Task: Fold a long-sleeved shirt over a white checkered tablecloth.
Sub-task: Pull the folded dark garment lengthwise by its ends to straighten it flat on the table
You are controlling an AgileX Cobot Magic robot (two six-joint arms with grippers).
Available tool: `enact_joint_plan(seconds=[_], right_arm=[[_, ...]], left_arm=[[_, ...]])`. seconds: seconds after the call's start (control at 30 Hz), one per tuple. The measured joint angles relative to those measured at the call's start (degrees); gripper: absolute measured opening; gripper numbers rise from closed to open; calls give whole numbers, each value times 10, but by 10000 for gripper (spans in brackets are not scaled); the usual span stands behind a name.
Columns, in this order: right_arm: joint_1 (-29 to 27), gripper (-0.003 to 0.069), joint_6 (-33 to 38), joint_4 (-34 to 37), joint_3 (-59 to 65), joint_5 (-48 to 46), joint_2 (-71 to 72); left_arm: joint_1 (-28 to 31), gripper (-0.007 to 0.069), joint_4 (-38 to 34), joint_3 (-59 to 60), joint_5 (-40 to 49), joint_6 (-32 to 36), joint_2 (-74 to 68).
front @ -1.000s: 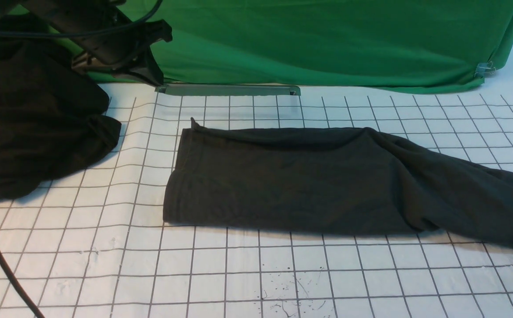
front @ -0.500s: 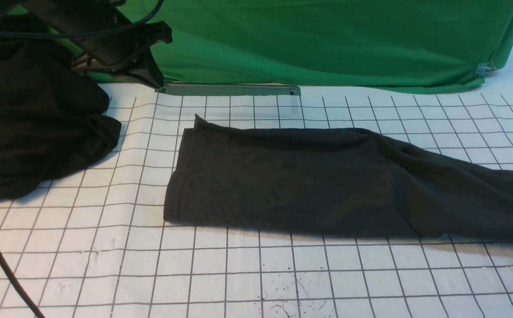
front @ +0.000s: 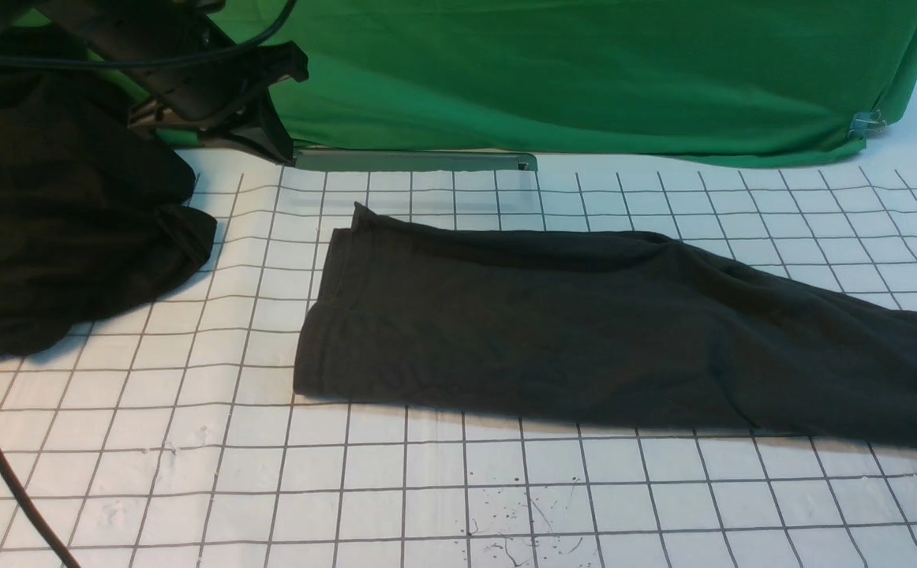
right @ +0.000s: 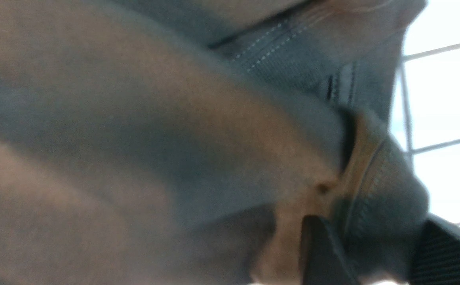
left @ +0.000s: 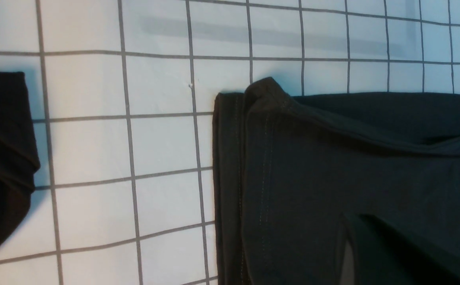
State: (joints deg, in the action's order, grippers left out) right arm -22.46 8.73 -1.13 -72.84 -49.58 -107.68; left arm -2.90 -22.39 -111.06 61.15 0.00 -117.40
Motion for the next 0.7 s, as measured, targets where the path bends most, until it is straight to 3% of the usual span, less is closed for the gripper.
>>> enact_joint_plan(seconds=[0.13,0.27,0.7], right_arm=[[0,204,4,-1,0,5,-9],[0,43,14,-1,-3,5,-10],[0,34,15,0,-72,-2,16]], left_arm=[[0,3,0,0,0,0,0],[0,3,0,0,0,0,0],[0,3,-2,0,0,0,0]])
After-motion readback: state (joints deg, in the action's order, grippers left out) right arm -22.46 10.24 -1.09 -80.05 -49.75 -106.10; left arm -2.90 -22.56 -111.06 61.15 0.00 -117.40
